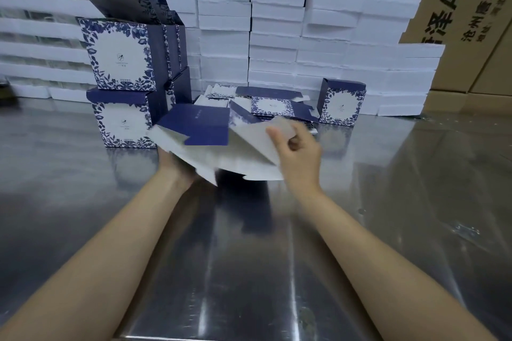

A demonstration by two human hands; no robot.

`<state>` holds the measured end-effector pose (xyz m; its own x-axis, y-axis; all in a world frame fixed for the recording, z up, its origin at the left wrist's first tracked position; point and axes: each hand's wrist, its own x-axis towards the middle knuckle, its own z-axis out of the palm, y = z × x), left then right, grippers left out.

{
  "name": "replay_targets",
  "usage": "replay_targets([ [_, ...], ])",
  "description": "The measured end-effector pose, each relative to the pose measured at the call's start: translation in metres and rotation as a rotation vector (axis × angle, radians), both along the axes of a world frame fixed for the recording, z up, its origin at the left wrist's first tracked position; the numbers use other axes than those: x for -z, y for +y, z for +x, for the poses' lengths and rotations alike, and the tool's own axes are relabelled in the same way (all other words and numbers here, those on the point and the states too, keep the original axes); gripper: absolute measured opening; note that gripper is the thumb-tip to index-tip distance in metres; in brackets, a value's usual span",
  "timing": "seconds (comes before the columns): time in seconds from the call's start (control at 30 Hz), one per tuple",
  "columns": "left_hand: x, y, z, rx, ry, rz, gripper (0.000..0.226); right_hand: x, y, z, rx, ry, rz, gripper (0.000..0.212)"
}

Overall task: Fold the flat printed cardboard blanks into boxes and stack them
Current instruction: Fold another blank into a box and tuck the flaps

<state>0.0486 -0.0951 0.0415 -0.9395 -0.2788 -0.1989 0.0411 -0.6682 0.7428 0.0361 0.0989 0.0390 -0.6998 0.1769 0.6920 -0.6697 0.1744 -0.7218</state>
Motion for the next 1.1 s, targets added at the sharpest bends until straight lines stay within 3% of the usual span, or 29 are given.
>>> replay_targets([
  [0.17, -0.013, -0.009, -0.002, -0.020, 0.259, -0.084, 0.058, -0.002, 0.024, -0.014, 0.083, -0.135, -0.161, 0.035],
  [0.27, -0.011, -0.004, -0.003, -0.025, 0.362, -0.377, 0.043, -0.003, 0.028, -0.019, 0.035, -0.231, -0.262, 0.029],
  [0.4, -0.003, -0.001, -0.001, 0.048, 0.328, -0.991, 0.064, -0.010, 0.036, -0.019, -0.074, -0.339, -0.476, 0.036],
  [0.47, -0.002, 0.003, 0.001, 0.120, 0.379, -1.106, 0.076, -0.015, 0.041, -0.019, -0.175, -0.381, -0.582, 0.035],
  [0.57, -0.005, 0.013, 0.005, 0.134, 0.447, -1.330, 0.091, -0.020, 0.049, -0.019, -0.358, -0.448, -0.583, 0.039],
  [0.67, -0.005, 0.024, 0.012, 0.065, 0.546, -1.575, 0.092, -0.021, 0.049, -0.021, -0.508, -0.456, -0.657, 0.042],
  [0.83, -0.003, 0.039, 0.018, 0.062, 0.614, -1.700, 0.092, -0.019, 0.045, -0.018, -0.505, -0.469, -0.632, 0.015],
  [0.93, 0.001, 0.043, 0.016, 0.109, 0.528, -1.581, 0.093, -0.020, 0.042, -0.015, -0.540, -0.416, -0.617, 0.003],
  [1.0, 0.003, 0.045, 0.017, 0.105, 0.509, -1.481, 0.093, -0.021, 0.037, -0.016, -0.447, -0.391, -0.539, 0.013],
  [1.1, 0.002, 0.052, 0.017, -0.057, 0.534, -1.416, 0.080, -0.019, 0.031, -0.013, -0.336, -0.379, -0.402, 0.050],
])
